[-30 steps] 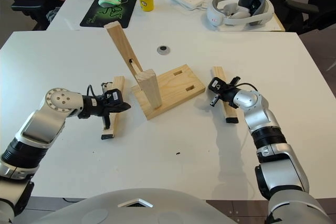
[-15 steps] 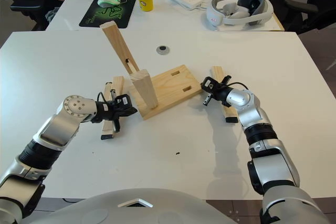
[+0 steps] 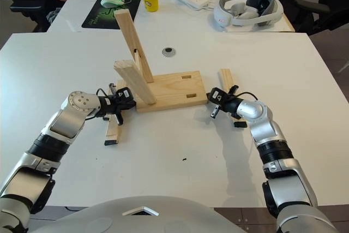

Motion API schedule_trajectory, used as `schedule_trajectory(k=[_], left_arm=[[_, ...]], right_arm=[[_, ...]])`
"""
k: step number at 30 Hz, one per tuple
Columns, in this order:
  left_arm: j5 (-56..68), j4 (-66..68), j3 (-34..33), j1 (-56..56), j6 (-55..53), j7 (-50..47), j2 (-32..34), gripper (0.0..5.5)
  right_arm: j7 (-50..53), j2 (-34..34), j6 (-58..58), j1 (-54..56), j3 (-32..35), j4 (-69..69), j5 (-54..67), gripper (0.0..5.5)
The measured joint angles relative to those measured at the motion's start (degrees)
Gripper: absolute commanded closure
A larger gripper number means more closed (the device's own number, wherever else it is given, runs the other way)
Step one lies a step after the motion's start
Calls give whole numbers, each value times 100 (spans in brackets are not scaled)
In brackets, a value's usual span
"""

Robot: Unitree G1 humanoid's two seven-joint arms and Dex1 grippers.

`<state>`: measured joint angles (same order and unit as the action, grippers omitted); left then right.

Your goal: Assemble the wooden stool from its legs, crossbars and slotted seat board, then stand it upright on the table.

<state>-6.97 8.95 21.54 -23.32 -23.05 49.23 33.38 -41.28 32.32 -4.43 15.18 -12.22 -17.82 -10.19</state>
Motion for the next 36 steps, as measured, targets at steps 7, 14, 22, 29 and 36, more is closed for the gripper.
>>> schedule_trajectory(k=[7,14,22,29,36], left_arm=[[-118,422,-47,-193,239,20,62,548],[-124,562,-215,-194,240,26,67,548],[-230,807,-310,-423,285,-68,32,548],[-422,1115,23,-759,792,-118,-422,548],[-705,1157,415,-759,1434,252,-338,548]], right_arm=[[-206,233,940,-1111,-46,1979,3,550],[-457,330,2266,-1982,-176,3830,101,550],[-1073,234,4176,-2129,-126,4979,1373,550],[-1770,791,4661,-1898,-688,5783,2049,550],[-1588,1359,4478,-1776,-788,5731,1645,550]])
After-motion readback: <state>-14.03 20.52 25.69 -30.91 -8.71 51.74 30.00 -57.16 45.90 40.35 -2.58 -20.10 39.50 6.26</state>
